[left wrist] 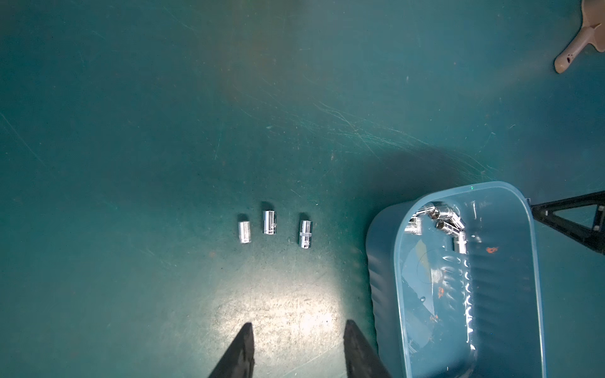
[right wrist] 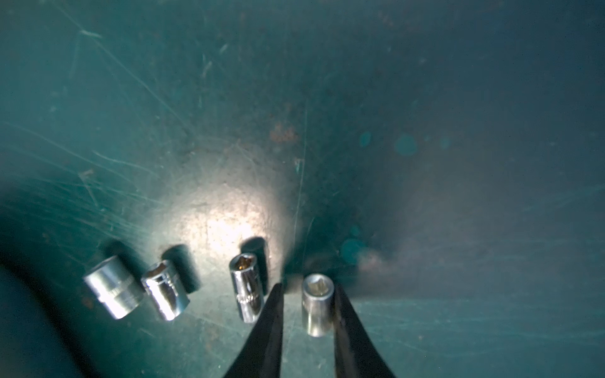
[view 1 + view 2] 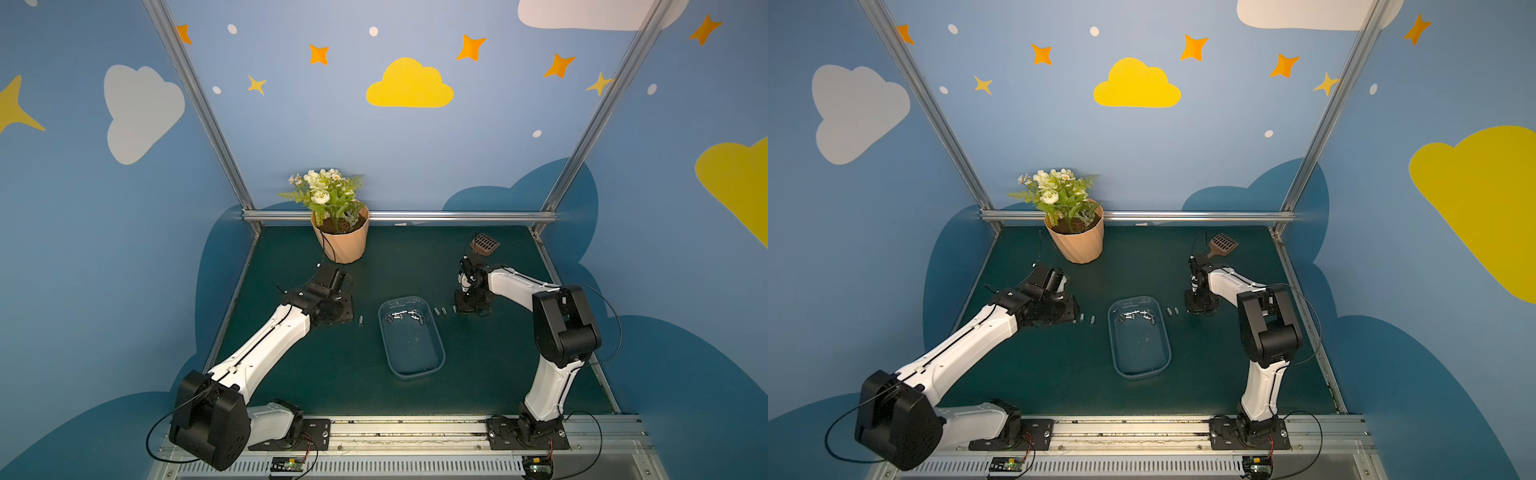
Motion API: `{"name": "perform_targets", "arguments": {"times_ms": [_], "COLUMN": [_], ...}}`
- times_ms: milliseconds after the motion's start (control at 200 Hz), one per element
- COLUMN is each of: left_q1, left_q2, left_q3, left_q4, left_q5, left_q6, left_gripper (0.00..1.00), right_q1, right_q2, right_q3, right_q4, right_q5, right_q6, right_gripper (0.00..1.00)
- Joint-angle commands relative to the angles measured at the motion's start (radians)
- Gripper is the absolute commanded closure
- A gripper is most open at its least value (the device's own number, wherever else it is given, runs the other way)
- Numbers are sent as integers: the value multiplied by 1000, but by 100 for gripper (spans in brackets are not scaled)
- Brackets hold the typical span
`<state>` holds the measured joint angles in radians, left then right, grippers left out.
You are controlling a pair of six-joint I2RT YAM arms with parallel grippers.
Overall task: Take out the socket from the storage box
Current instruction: Place the socket head at the center of the board.
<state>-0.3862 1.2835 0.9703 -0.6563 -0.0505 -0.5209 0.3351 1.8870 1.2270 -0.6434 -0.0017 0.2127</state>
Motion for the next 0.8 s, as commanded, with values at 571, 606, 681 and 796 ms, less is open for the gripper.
{"name": "perform_targets", "arguments": {"times_ms": [571, 606, 681, 796], "left_q1": [4, 4, 4, 4], "left_q2": [-16, -18, -20, -17], "left_q3": [-5, -5, -7, -5], "left_q4": [3, 3, 3, 3], "left_q5": [12, 12, 12, 12], "left_q6": [4, 4, 5, 7], "left_gripper": [54, 54, 54, 54], "right_q1": [-2, -2, -3, -2], "right_q2": [-61, -62, -63, -63], "right_q3": [39, 38, 39, 42], "right_q4": [-45, -46, -45, -48], "right_q5": [-14, -13, -12, -14], "right_q6": [8, 8, 7, 8], "right_gripper": [73, 73, 73, 73]}}
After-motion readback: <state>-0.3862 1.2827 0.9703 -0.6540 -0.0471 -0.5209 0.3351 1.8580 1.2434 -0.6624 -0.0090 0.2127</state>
